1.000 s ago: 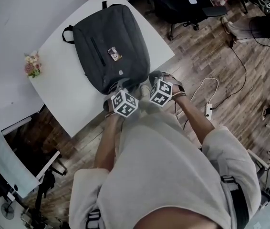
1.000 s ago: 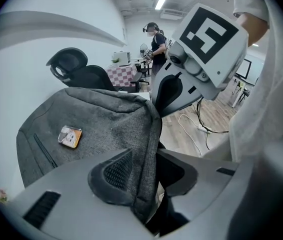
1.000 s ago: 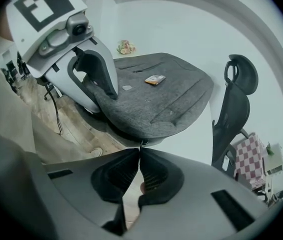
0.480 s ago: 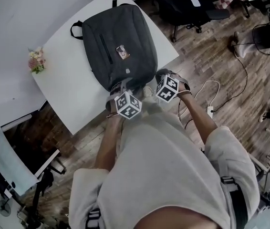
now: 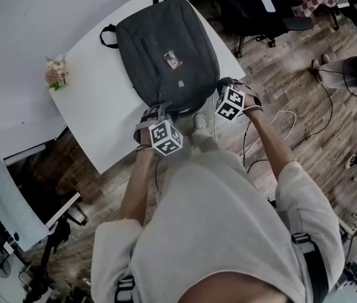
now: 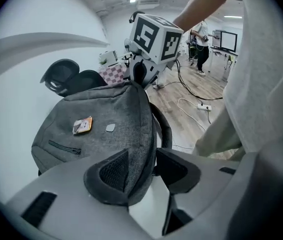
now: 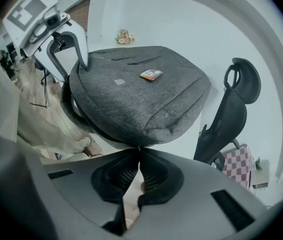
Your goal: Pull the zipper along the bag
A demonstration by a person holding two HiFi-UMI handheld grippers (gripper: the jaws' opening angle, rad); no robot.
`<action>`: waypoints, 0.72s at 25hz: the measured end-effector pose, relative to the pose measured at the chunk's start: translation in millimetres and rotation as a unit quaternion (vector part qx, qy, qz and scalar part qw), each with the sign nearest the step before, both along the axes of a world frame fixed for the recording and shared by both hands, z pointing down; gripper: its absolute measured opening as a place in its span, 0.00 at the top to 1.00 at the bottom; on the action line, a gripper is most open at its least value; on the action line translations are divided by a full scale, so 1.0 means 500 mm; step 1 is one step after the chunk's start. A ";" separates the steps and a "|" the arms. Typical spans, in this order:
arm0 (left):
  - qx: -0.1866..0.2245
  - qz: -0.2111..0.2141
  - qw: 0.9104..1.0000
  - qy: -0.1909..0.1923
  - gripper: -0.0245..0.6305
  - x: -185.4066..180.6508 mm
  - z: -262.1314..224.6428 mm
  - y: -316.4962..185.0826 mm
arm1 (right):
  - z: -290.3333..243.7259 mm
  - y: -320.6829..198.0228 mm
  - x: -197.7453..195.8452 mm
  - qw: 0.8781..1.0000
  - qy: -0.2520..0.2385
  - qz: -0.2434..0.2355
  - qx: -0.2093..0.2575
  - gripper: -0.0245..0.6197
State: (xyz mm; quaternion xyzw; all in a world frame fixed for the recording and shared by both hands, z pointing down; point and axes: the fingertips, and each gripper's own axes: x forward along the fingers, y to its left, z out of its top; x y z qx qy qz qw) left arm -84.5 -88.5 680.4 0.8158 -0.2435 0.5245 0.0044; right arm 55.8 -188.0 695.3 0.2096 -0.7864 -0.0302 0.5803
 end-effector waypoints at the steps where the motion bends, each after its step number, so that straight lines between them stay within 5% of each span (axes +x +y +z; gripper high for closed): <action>1: 0.002 0.006 1.000 -0.003 0.67 0.004 0.000 -0.008 | 0.000 -0.015 0.001 1.000 0.001 0.003 0.001 0.93; 8: 0.011 0.032 0.999 -0.019 0.75 0.053 0.001 -0.052 | -0.007 -0.096 0.031 1.000 0.019 0.009 0.012 0.93; 18: 0.000 -0.019 1.000 -0.003 0.81 0.060 0.007 -0.070 | -0.018 -0.070 0.039 0.999 -0.007 0.049 0.009 0.93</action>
